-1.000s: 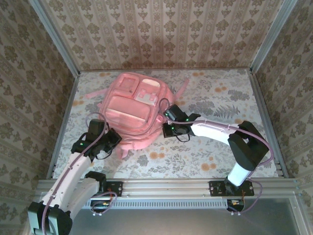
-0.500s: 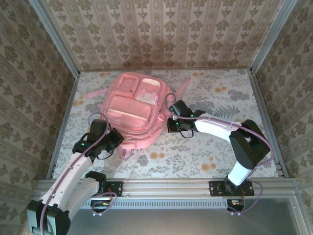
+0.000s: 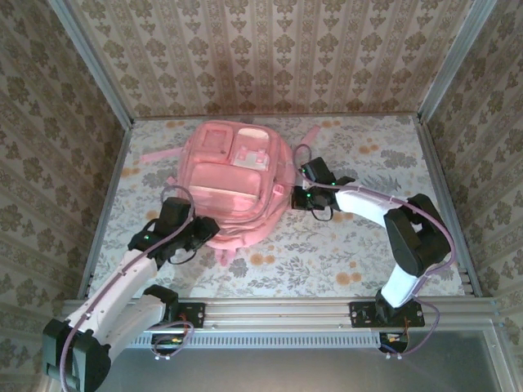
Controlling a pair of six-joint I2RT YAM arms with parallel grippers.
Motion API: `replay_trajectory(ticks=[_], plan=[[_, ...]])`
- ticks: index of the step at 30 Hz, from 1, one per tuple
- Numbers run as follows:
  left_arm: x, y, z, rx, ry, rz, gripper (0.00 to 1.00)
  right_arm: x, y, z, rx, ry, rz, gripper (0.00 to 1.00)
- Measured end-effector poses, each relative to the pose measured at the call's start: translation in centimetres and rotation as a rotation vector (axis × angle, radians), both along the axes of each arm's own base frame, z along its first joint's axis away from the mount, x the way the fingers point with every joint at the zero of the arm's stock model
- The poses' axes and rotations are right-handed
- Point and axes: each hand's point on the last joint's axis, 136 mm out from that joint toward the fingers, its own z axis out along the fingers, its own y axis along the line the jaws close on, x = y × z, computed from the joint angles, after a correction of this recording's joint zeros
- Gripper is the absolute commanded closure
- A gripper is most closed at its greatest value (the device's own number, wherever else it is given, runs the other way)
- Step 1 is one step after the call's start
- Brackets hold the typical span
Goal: Pack books, pencil case, and school supplies into a backpack
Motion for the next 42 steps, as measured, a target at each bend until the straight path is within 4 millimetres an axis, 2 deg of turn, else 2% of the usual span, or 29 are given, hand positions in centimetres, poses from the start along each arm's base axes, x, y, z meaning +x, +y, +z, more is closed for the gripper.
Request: replay_trajectory(ticks=[4, 8, 10, 11, 12, 14, 15, 16, 17, 20, 23, 25, 28, 30, 33, 35, 37, 42], plan=[[0.4, -0.4, 1.2, 0.007, -0.059, -0.04, 0.39, 1.0, -3.3, -0.6, -0.005, 0.005, -0.079, 1.0], [0.9, -0.6, 3.6, 0.003, -0.16, -0.079, 0.22, 0.9, -6.2, -0.7, -0.011, 0.01, -0.141, 1.0], [1.0, -0.6, 4.6, 0.006, -0.208, -0.098, 0.0, 1.0, -7.5, -0.6, -0.016, 0.008, -0.166, 0.98], [1.0, -0.6, 5.0, 0.003, -0.225, -0.101, 0.0, 1.0, -7.8, -0.6, -0.019, 0.007, -0.172, 0.94], [1.0, -0.6, 5.4, 0.003, -0.242, -0.108, 0.0, 1.0, -8.3, -0.6, -0.024, 0.008, -0.183, 0.82], [1.0, -0.6, 5.8, 0.012, -0.268, -0.125, 0.0, 0.9, -8.8, -0.7, -0.039, 0.009, -0.194, 0.47], [1.0, -0.6, 5.9, 0.018, -0.28, -0.137, 0.0, 0.7, -9.1, -0.7, -0.051, 0.011, -0.2, 0.22], [1.1, -0.7, 6.2, 0.024, -0.296, -0.15, 0.0, 0.5, -9.4, -0.7, -0.062, 0.011, -0.206, 0.05], [1.2, -0.6, 6.5, 0.032, -0.312, -0.16, 0.0, 0.3, -9.6, -0.6, -0.073, 0.01, -0.21, 0.01], [1.6, -0.2, 7.9, 0.066, -0.369, -0.172, 0.0, -0.4, -10.3, 0.8, -0.094, -0.029, -0.216, 0.0], [2.5, 1.0, 9.6, 0.132, -0.426, -0.138, 0.0, -1.2, -11.0, 4.5, -0.086, -0.14, -0.228, 0.0], [3.3, 2.1, 10.5, 0.195, -0.469, -0.1, 0.0, -1.8, -11.2, 8.3, -0.081, -0.263, -0.23, 0.0], [4.2, 3.5, 10.8, 0.303, -0.524, -0.076, 0.0, -3.1, -11.0, 14.1, -0.064, -0.457, -0.217, 0.0], [5.1, 4.0, 11.0, 0.363, -0.598, -0.08, 0.0, -4.4, -11.2, 17.3, -0.043, -0.574, -0.225, 0.0], [6.3, 4.9, 10.0, 0.481, -0.697, -0.085, 0.0, -6.1, -13.1, 20.3, -0.048, -0.739, -0.279, 0.0], [7.0, 6.1, 8.8, 0.577, -0.731, -0.067, 0.0, -6.8, -14.3, 21.0, -0.067, -0.829, -0.321, 0.0], [7.8, 7.6, 7.7, 0.668, -0.761, -0.032, 0.0, -7.1, -14.9, 20.5, -0.108, -0.92, -0.31, 0.0], [9.3, 11.6, 4.4, 0.817, -0.74, 0.044, 0.0, -6.9, -14.9, 16.2, -0.245, -0.969, -0.221, 0.0]])
